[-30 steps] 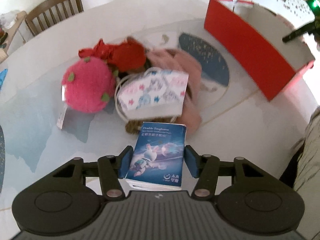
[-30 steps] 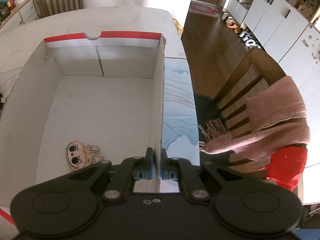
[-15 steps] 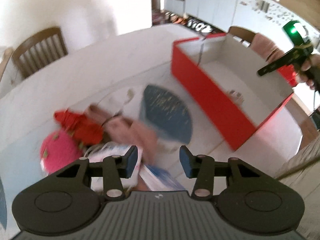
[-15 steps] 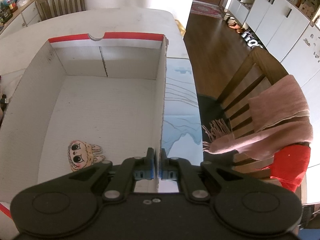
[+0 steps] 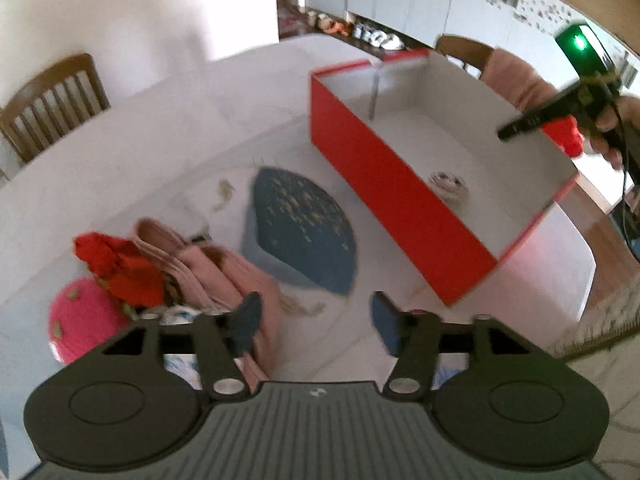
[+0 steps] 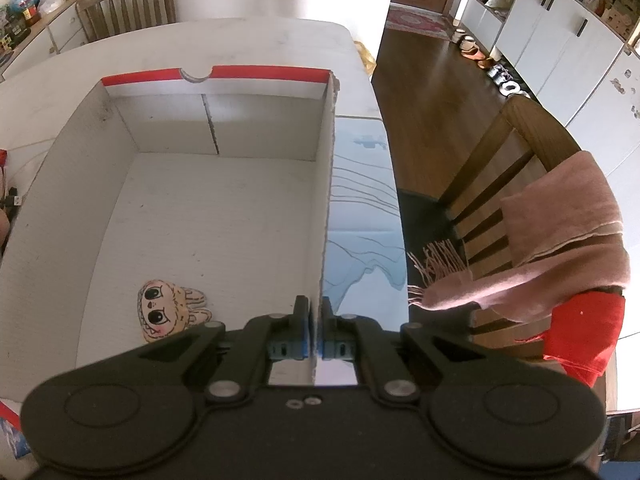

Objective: Organize objects
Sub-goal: 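Carry the blue box toward the red box with the left gripper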

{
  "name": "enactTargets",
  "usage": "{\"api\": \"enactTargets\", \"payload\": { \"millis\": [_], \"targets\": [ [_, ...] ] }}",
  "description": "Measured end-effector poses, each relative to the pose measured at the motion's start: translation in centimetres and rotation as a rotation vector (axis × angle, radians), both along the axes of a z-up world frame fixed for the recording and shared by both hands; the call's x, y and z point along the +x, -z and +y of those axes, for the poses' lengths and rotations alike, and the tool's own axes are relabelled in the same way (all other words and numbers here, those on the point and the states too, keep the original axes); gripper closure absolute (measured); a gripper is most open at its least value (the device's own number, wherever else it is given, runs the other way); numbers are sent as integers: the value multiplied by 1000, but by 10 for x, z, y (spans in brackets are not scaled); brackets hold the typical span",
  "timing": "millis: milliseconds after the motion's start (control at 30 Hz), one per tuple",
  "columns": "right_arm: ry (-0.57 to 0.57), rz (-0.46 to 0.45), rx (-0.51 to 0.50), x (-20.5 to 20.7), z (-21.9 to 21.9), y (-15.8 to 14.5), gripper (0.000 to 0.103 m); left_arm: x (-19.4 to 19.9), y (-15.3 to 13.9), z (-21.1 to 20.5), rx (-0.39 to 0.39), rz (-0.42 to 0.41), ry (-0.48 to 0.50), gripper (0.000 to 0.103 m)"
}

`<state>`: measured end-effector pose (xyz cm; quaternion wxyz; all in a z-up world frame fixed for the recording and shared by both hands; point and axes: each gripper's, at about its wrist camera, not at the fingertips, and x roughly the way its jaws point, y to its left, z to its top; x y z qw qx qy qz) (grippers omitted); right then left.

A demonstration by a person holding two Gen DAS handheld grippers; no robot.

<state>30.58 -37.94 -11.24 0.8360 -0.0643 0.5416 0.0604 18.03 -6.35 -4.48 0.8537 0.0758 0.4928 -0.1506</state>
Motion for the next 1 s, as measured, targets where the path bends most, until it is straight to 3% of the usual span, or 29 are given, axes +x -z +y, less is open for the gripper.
{"api": "enactTargets", "payload": {
  "millis": [100,467,700,900,1000],
  "targets": [
    [-7,2,-2,0,0,0,100,-12,15,-10,-1,36,54,27],
    [-55,3,-26,-2,5,0,100,-42,72,-52,-21,195,151,26],
    [-79,1,-30,-7,7,-1,99,-46,85,-69,37,188,177,12],
    [-82,-4,-31,-9,9,-3,99,-45,108,-78,127,205,182,12],
    [-84,-5,-31,-10,9,-4,99,-46,111,-75,135,192,161,11]
  ]
}}
